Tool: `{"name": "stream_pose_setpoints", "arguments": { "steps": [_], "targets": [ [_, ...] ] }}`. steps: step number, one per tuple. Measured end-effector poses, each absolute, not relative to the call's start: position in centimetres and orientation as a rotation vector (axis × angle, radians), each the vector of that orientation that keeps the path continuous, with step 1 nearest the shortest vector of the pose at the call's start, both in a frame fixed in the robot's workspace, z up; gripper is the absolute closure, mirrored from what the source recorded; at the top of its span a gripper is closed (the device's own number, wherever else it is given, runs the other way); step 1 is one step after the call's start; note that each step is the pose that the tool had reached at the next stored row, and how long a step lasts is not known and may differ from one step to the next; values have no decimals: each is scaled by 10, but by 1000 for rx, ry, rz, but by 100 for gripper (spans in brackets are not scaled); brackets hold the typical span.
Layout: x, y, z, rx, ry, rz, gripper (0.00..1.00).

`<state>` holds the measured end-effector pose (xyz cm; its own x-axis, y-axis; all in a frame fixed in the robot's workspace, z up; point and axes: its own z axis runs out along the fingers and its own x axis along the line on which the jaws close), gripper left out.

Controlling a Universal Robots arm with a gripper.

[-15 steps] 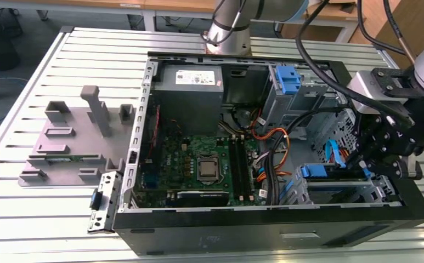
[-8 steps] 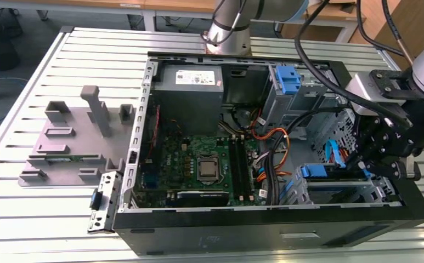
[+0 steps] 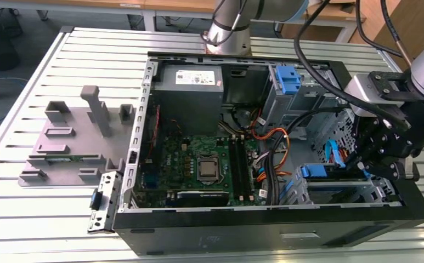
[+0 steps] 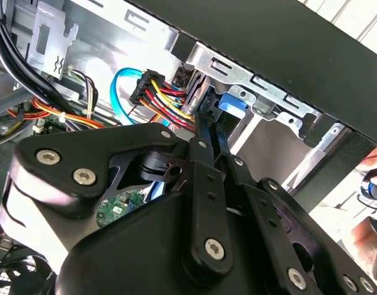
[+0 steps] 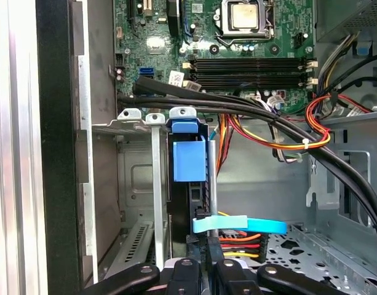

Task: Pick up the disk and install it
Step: 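Insert the second disk wire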

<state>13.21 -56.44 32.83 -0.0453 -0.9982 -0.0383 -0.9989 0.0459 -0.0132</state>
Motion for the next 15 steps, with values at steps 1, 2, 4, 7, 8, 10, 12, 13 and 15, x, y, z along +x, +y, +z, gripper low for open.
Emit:
{"name": "stream_pose_setpoints", "arguments": {
  "steps": [1,2,4,7,8,10,12,13,15],
  "targets": [
    [132,-564,328,-2145,2245,26,84],
    [132,-564,328,-2145,2245,26,84],
    [132,-564,327,-2145,2245,25,84],
    [132,-564,326,-2145,2245,26,84],
    [132,-564,326,-2145,2245,27,84],
    [132,-564,326,-2145,2245,27,84],
    [132,-564,325,-2143,2243,30,82],
    [132,-564,325,-2144,2244,29,82],
    [132,-564,326,-2145,2245,27,76]
  ]
}}
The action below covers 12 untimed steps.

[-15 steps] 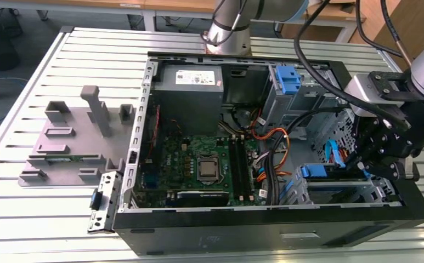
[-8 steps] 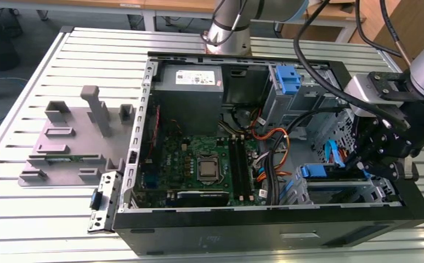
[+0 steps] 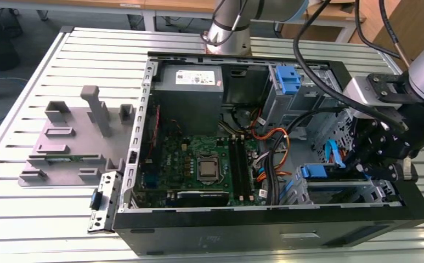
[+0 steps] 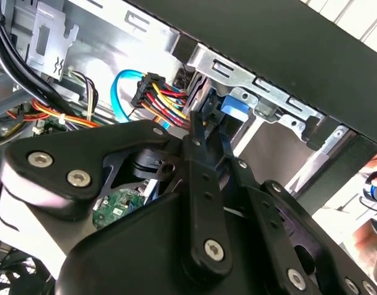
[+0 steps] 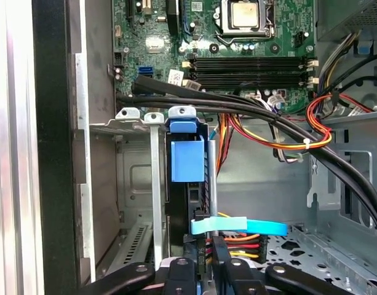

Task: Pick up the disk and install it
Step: 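Insert the second disk wire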

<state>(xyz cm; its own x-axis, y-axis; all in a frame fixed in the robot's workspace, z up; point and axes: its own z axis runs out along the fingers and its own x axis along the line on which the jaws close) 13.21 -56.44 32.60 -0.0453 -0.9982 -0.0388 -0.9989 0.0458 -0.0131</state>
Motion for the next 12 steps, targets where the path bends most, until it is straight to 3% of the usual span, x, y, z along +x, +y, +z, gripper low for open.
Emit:
{"name": "stream_pose_setpoints", "arguments": {
  "steps": [12],
  "targets": [
    [132,-564,342,-2145,2245,27,76]
  ]
}}
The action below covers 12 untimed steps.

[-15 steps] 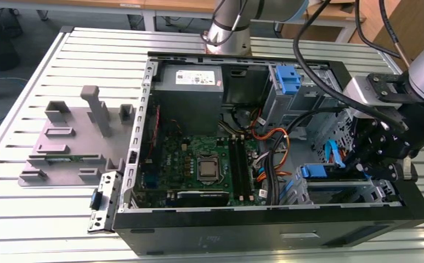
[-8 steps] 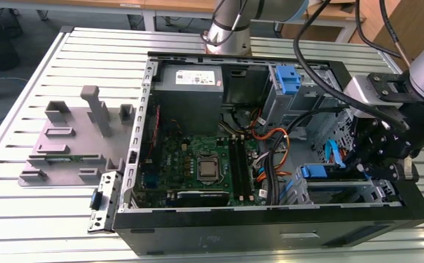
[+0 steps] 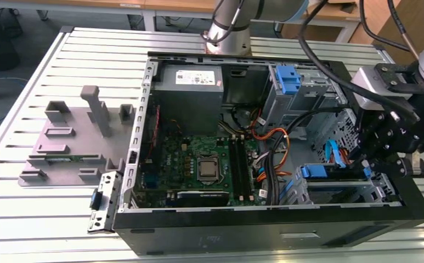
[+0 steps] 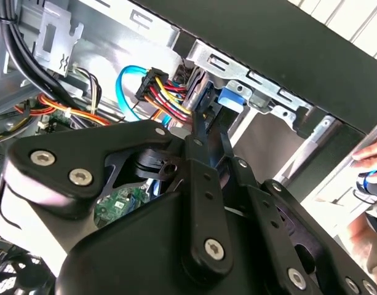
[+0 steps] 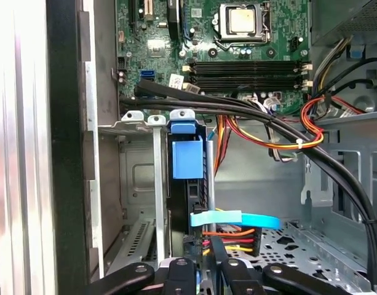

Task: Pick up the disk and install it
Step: 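Insert the second disk wire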

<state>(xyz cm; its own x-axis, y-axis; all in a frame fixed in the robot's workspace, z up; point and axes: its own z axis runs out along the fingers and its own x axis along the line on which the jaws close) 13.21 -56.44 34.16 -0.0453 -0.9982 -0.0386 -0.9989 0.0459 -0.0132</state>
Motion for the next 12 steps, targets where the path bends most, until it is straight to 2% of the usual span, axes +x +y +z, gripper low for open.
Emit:
{"name": "stream_pose_setpoints", "arguments": {
  "steps": [12],
  "targets": [
    [130,-564,347,-2145,2245,27,76]
  ]
}}
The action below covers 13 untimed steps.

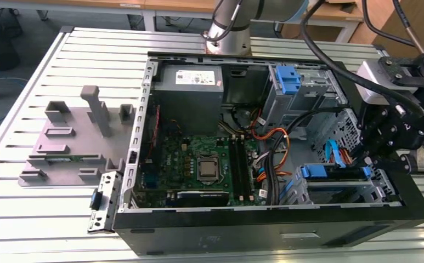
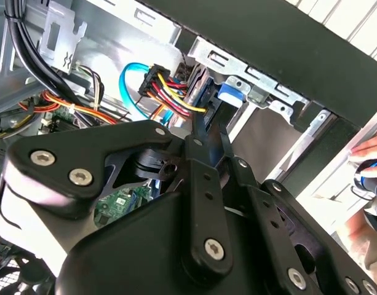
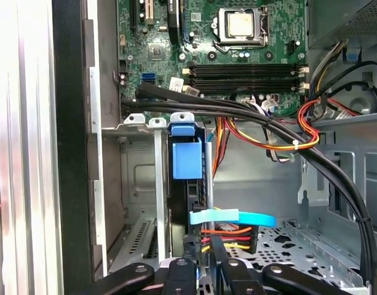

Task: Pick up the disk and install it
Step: 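Insert the second disk wire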

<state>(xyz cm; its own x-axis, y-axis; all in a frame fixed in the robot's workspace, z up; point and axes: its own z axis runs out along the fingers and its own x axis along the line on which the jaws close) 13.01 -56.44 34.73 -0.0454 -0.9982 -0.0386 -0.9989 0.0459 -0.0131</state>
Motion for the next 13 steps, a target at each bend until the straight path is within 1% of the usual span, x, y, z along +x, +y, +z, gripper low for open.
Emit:
{"name": "stream_pose_setpoints", "arguments": {
  "steps": [13],
  "targets": [
    [127,-564,354,-2144,2244,27,76]
  ]
}}
